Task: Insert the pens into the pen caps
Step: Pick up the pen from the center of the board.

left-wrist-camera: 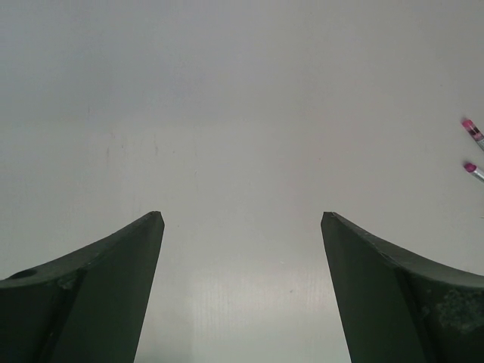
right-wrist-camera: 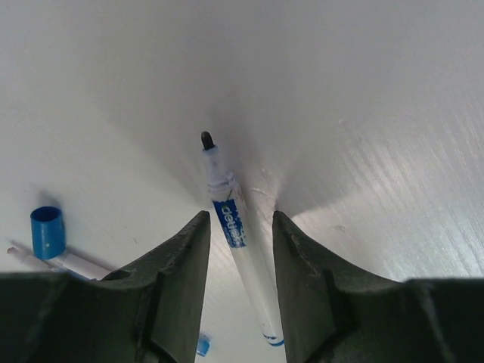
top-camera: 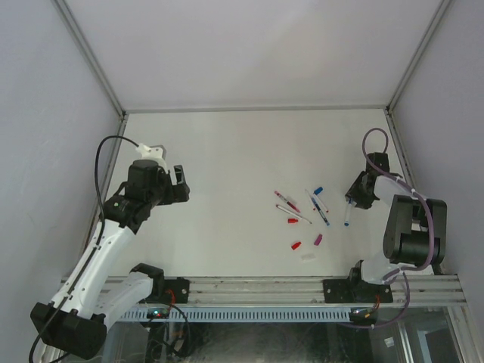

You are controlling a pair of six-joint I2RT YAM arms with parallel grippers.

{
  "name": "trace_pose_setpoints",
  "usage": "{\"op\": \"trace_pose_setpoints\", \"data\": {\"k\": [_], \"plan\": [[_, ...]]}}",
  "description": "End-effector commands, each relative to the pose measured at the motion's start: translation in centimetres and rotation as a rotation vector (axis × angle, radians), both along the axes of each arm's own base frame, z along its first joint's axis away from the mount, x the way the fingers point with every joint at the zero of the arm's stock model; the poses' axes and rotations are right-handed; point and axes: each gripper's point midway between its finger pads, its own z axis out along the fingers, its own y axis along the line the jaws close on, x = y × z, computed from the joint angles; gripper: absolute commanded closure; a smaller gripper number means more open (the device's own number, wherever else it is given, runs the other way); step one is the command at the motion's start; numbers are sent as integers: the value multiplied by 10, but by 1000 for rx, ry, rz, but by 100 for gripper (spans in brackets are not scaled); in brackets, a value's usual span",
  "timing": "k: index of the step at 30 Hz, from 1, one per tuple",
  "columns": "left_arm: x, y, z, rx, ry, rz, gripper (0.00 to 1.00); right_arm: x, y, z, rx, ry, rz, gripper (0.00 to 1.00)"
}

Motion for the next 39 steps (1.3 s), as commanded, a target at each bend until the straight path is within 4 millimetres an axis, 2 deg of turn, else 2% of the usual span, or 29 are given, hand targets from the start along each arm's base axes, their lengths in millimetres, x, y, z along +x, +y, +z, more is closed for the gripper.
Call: {"op": "trace_pose_setpoints", "data": {"k": [1,6,9,16,19,21,27,29,32,39], "plan": [[4,2,1,19,-16,-5,9,20,-6,4,-32,-47,11,62],[5,1,-1,18,-7,-11,9,21,-3,-3,-36,-18,28,66],[5,1,-1,19,-6,-8,10,21,-1,-4,-28,-17,31,77],[6,3,5,2,-30,4,8,21,1,9,-19,-51,35,91],[6,6,10,-20,-55,20,0,21,-2,24,-40,-92,24,94],[7,8,14,-42,-79,33,0,20,-4,38,-60,-128,17,97],[6,5,28,-73,-152,12,0,17,6,98,-111,-318,84,100],[4,-1,33,-90,-168,-5,0,16,20,120,-107,-393,139,100],[2,-21,44,-117,-210,-53,0,13,49,147,-88,-499,232,100],[-5,-94,76,-217,-305,-257,2,3,134,194,91,-710,383,100]]}}
